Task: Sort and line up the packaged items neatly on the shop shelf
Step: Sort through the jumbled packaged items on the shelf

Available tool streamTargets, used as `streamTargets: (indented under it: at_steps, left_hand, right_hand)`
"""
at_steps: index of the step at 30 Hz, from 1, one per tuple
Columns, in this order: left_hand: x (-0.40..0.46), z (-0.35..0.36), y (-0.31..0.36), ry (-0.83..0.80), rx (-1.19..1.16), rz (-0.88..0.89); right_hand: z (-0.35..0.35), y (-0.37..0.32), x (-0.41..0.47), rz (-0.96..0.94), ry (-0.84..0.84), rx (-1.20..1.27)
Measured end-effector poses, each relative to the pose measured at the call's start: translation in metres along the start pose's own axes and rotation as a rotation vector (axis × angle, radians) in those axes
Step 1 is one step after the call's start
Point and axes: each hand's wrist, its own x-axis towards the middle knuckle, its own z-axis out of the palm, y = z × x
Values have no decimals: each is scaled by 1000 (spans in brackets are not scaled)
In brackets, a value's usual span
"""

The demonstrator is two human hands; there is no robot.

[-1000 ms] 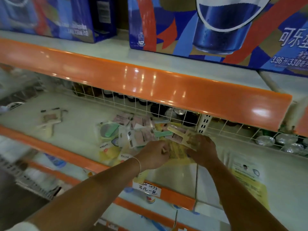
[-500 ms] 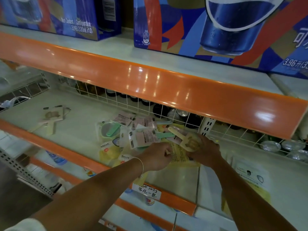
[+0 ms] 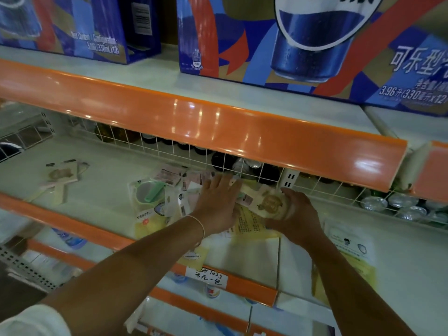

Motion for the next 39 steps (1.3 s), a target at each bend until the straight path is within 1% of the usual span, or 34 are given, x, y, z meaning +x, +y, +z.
streamTargets:
  at_steps: [1,3,5,6,7,10,13,19,23,25,29,30,35,39]
  left_hand:
    - [1,-3,-4,-42,85,30]
    - [2,-3,-14,-155,171,20]
    - [-1,-4,-28,-231,209,-4]
    - [-3,-4,-36,-243,199,-11]
    - [-5,-5,-46,-245,155,-24]
    - [-16,-13,-81,-242,-118,-69]
    - [-27,-24,-121,-281,-230,-72]
    - [-55,-37,-204,-227,-323,-153]
    - [-76,-43,-259,-189,-284,-301]
    - [-88,-43,-287,-182,-260,-390]
    - [-114,-42,-338,-123,-289,-560]
    - [-119,-42,-349,-110,-287,-592]
    - [-138,-40,-398,-46,-251,-704]
    - [-146,-43,-429,-72,-205,-777]
  right_hand:
    - [0,-6,-1,-29,-34,29]
    - [4,-17,-2,-85,-104,75]
    - [10,-32,-1,-128,-168,97]
    - [14,-39,1,-144,-194,91]
    - [20,-47,4,-160,-213,71]
    - [43,-69,20,-239,-239,7]
    - [60,-106,30,-288,-267,-44]
    - [108,-177,53,-333,-304,-115]
    - [144,-220,62,-293,-260,-104]
    - [163,-236,65,-268,-274,-90]
    - [198,-271,61,-209,-255,66]
    - [205,-279,59,-190,-246,64]
    - [240,-295,51,-131,-246,100]
    - [251,-301,52,-114,-246,70]
